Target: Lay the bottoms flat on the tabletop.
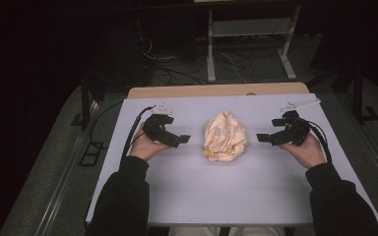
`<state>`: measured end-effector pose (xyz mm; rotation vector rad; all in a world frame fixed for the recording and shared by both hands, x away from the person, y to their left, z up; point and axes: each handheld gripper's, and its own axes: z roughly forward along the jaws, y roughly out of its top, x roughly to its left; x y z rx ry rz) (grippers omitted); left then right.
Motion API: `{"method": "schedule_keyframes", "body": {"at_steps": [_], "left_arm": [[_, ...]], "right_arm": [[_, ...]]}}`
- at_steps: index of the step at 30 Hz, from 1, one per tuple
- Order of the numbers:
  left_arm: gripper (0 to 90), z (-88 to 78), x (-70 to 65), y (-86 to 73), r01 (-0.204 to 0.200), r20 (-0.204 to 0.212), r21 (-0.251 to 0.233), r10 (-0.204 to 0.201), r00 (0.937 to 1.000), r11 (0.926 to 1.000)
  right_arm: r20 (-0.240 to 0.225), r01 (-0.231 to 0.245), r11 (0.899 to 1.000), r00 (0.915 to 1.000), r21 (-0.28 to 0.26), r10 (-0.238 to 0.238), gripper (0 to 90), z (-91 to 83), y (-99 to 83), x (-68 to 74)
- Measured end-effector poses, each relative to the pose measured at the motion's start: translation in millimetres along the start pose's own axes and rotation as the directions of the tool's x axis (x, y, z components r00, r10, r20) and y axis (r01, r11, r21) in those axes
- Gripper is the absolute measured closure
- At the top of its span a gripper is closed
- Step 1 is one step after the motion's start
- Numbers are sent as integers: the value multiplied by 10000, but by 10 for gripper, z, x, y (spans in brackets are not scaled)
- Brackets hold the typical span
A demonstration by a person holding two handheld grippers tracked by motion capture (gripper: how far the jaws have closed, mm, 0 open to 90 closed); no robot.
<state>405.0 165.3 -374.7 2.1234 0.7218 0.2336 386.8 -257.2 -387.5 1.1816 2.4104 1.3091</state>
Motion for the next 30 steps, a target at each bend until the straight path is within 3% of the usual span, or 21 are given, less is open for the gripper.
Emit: {"method": "schedule_keyframes", "body": {"at_steps": [6, 14, 16, 23, 30], "left_arm": [[0, 123, 67, -18, 267, 62, -140, -267, 9996, 9995], [0, 307, 43, -30, 424, 355, -120, -420, 9985, 9990], [0, 366, 36, -23, 570, 484, -233, -558, 9973, 9981], [0, 497, 13, 16, 440, 519, -29, -438, 9977, 9990], [0, 617, 43, 14, 736, 559, -78, -730, 9958, 9973]], "right_arm": [[28, 13, 10000, 10000, -47, -13, 0, 71, -13, -39], [-141, -54, 9999, 9999, 85, 55, 0, 212, -36, -38], [-203, -14, 9999, 9998, 119, 16, 0, 259, -50, -14], [-425, 26, 9995, 9991, 310, -13, 0, 371, -73, 43], [-608, 95, 9992, 9981, 395, -71, 22, 426, -81, 83]]}}
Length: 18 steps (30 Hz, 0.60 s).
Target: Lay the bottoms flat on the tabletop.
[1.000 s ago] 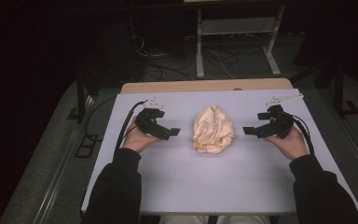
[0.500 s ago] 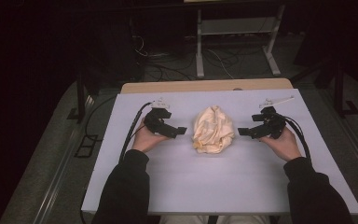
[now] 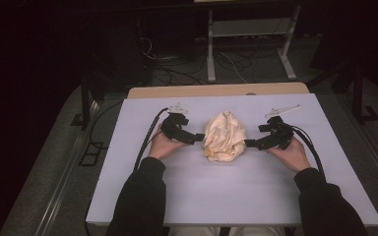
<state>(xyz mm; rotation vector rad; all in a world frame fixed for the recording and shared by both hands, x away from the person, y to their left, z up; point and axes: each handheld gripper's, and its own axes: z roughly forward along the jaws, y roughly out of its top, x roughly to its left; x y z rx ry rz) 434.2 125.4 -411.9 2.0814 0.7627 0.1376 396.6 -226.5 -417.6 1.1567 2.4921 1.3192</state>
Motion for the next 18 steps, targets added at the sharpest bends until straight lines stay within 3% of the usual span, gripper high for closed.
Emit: {"method": "schedule_keyframes", "body": {"at_steps": [9, 18], "left_arm": [[42, 64, 125, 21, 488, -131, -74, -489, 9987, 9988], [49, 228, 95, 110, 434, 197, 89, -436, 9989, 9990]], "right_arm": [[-290, -127, 9999, 9995, -92, 125, 61, 49, -14, -6], [-689, -153, 9998, 9975, 90, 159, 109, 123, -51, 10]]}}
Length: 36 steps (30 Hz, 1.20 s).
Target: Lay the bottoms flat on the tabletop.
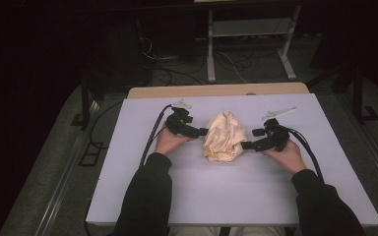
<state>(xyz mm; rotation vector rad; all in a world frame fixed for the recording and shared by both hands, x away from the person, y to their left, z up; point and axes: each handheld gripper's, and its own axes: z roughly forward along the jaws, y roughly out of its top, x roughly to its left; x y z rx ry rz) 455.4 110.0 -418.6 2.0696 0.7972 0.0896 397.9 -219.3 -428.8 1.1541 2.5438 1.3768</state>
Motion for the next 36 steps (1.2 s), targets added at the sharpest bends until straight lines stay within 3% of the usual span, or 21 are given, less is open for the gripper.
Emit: {"method": "schedule_keyframes", "body": {"at_steps": [5, 13, 16, 17, 18, 20, 23, 25, 26, 30, 32, 36], "left_arm": [[59, 85, 5, 54, 39, 89, 87, -40, 10000, 10000], [127, 276, 30, 134, 223, 326, 261, -232, 9992, 9994], [173, 307, 41, 150, 389, 391, 119, -394, 9985, 9992], [173, 312, 50, 153, 457, 403, 146, -463, 9981, 9988], [232, 320, 58, 151, 603, 490, 90, -606, 9970, 9981], [254, 329, 62, 149, 708, 503, 48, -710, 9962, 9975], [358, 350, 57, 145, 800, 619, 18, -800, 9949, 9968], [490, 367, 48, 145, 876, 662, 5, -874, 9940, 9962], [490, 377, 44, 145, 932, 615, 30, -932, 9937, 9956], [659, 433, 13, 153, 975, 759, 193, -987, 9922, 9950], [790, 455, -18, 173, 915, 756, 358, -939, 9927, 9952], [875, 459, -76, 208, 718, 334, 324, -729, 9968, 9969]], "right_arm": [[-105, 67, 9999, 9999, 118, -65, 150, 47, -4, 33], [-281, 111, 9998, 9995, 172, -107, 377, 52, -10, 29], [-63, 93, 9999, 9999, 71, -93, 492, 39, -10, 28], [-63, 93, 9999, 9999, 71, -93, 492, 39, -10, 28], [-62, -22, 10000, 10000, -13, 21, 555, 31, -18, 13], [-60, -22, 10000, 10000, -16, 22, 573, 30, -18, 12], [130, 63, 10000, 9999, -21, -63, 679, 32, -10, 33], [421, 111, 9999, 9991, 32, -113, 768, 43, -5, 47], [421, 111, 9999, 9991, 32, -113, 768, 43, -5, 47], [555, 129, 9999, 9984, 101, -134, 815, 56, 2, 60], [602, 180, 9997, 9980, 142, -189, 826, 53, 4, 61], [563, -38, 9999, 9984, 128, 30, 831, 40, 0, 35]]}}
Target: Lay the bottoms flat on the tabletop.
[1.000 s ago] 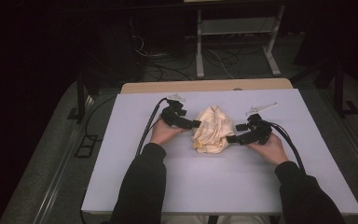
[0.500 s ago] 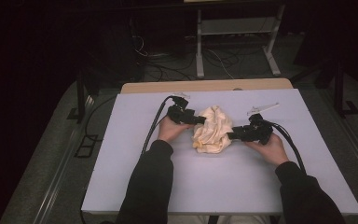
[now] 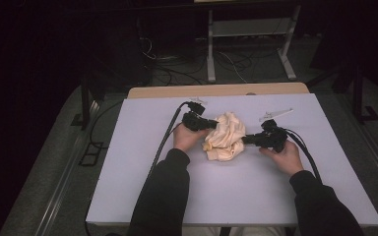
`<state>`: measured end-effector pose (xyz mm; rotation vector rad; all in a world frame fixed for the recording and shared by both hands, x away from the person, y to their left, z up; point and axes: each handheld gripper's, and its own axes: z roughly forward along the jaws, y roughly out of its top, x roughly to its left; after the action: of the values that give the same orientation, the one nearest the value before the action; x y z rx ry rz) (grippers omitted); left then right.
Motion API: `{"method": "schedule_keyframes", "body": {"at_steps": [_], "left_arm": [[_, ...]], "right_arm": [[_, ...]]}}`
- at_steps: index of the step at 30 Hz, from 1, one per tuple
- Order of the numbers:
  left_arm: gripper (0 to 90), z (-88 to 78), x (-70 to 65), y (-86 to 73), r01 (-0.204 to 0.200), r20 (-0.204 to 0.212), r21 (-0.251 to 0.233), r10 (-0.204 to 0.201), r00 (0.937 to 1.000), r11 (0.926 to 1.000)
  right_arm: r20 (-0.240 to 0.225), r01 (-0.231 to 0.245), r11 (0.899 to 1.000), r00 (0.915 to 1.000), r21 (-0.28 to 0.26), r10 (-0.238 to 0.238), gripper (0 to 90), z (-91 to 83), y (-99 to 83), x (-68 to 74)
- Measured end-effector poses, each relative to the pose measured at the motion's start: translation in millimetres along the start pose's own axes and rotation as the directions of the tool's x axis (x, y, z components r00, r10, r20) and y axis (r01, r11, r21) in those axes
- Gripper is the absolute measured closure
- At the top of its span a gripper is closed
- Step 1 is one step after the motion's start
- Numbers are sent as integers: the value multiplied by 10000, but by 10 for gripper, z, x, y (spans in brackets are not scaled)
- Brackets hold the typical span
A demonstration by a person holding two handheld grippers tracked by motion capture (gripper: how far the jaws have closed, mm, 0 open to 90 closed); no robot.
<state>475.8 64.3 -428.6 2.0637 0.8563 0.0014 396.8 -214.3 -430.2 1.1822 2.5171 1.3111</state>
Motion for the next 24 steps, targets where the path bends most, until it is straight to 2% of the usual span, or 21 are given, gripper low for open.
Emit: {"method": "schedule_keyframes", "body": {"at_steps": [5, 13, 18, 24], "left_arm": [[882, -79, -42, 27, -265, -207, -46, 264, 9994, 9996], [884, -292, -121, 75, -457, -403, -310, 444, 9982, 9985], [884, -433, -177, 126, -464, -447, -469, 444, 9980, 9978], [884, -615, -236, 188, -255, -392, -771, 225, 9990, 9967]], "right_arm": [[32, 9, 10000, 10000, -15, -9, 835, -36, 2, -20], [121, -209, 9997, 9997, -121, 211, 838, -96, 23, -7], [-56, -466, 9979, 9989, -441, 464, 838, -164, 58, 24], [-305, -672, 9935, 9974, -917, 647, 839, -277, 132, 70]]}}
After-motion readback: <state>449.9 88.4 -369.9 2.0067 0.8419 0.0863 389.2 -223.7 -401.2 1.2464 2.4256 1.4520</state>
